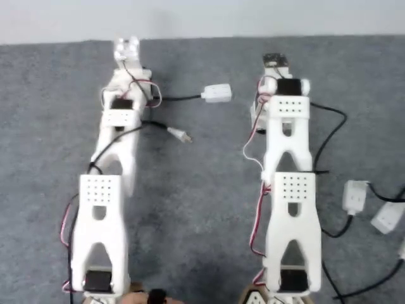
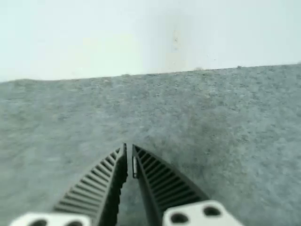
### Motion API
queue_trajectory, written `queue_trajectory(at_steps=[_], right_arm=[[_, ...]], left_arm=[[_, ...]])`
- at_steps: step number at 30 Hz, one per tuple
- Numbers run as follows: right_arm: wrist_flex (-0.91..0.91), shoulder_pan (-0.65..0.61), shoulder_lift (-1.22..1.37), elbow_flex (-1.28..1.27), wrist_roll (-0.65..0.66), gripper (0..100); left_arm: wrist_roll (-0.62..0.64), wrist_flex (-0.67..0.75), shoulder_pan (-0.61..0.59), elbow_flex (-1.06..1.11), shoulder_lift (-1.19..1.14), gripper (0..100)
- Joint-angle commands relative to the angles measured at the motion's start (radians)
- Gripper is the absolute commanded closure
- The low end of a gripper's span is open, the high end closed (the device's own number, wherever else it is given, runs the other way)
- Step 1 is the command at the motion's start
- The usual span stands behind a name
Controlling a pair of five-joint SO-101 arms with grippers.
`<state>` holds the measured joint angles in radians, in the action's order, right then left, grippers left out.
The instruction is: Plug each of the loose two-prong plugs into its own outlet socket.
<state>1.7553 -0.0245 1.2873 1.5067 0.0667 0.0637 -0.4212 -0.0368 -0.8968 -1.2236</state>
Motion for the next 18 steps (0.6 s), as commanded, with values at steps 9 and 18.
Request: queue_trajectory(at_steps=[9,18], right_arm=[[0.044,0.012,-0.024,0.06,0.038,99.1],[0.045,0.008,-0.022,0.055,0.04,99.1]], left_arm=[[0.006,-0.295,0.012,-0.559,-0.282,99],[-0.092,-0.304,0.008,-0.596,-0.385,99]])
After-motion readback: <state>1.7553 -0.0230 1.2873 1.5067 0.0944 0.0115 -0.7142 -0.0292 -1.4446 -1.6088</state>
